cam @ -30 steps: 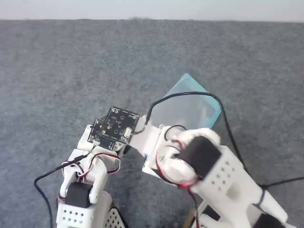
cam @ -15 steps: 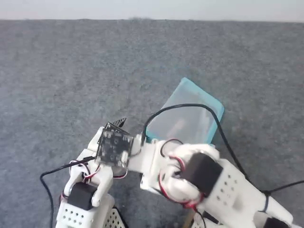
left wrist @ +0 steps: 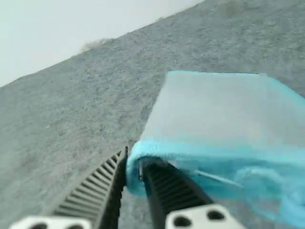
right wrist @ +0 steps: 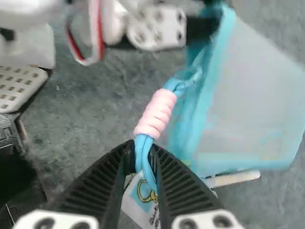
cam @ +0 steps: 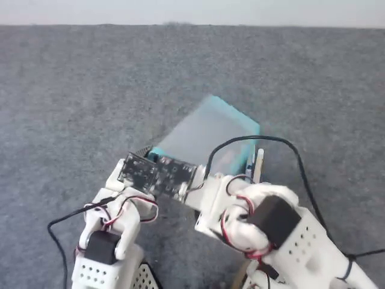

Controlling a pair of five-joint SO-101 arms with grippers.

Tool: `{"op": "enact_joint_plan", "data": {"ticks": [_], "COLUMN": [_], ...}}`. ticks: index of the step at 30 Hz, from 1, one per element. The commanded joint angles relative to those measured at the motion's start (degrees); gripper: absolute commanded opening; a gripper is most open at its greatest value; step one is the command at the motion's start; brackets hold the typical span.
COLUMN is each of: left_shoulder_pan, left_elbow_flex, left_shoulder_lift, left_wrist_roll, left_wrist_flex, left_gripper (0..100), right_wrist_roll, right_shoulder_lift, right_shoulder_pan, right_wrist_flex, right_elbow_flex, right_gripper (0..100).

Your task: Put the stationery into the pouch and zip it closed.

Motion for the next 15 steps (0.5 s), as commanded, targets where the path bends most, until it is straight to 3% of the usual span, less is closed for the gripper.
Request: {"op": "enact_joint_plan", "data": {"ticks": [1,6,15], "left_shoulder_pan": [-6.07,-12.75,-13.63], "left_elbow_flex": [-1.89,-1.80,-0.04], "left_shoulder_lift": [-0.70,-0.70,-0.70], "left_wrist_roll": [3.69,4.75,4.66], "left_wrist_flex": [-3.34,-4.22,-4.04], "left_gripper": [1,1,1], "right_wrist_roll": [0.44,0.35,0.26], "right_shoulder_lift": [-1.36,-1.19,4.70], "right_shoulder_pan": [3.65,9.45,18.42], "right_wrist_flex": [-1.54,-2.51,-2.51], "right_elbow_flex": [0.26,0.35,0.35], "right_gripper": [0.7,0.7,0.7]}}
